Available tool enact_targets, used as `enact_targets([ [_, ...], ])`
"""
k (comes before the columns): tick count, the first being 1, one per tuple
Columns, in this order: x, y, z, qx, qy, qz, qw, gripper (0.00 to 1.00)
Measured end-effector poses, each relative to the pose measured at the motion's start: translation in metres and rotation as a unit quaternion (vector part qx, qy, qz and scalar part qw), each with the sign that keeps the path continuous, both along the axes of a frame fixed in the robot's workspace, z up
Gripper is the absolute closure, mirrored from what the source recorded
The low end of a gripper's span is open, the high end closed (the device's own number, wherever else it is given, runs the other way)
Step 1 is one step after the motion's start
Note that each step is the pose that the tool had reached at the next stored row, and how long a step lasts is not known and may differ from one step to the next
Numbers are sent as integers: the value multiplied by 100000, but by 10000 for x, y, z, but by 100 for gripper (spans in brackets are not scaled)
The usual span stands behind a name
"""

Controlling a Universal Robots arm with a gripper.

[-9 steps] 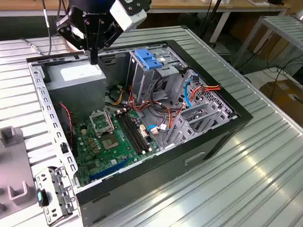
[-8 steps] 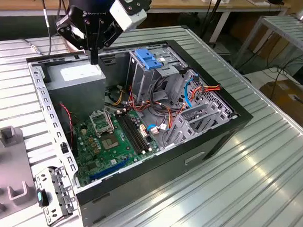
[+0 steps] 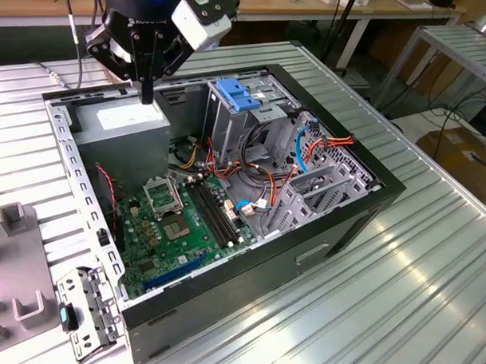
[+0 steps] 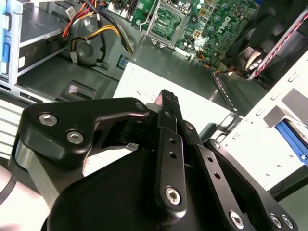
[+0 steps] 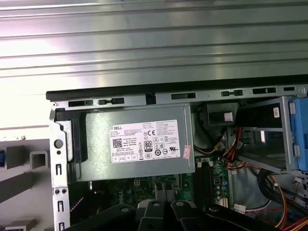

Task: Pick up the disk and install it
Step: 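Reach for the disk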

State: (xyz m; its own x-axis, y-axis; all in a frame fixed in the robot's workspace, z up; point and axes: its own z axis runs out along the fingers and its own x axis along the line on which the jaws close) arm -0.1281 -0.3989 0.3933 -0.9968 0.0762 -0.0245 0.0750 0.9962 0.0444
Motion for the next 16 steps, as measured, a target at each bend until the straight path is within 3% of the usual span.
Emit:
enact_targets([
  [16,-130,0,0,-1,1,-3,100000,89],
])
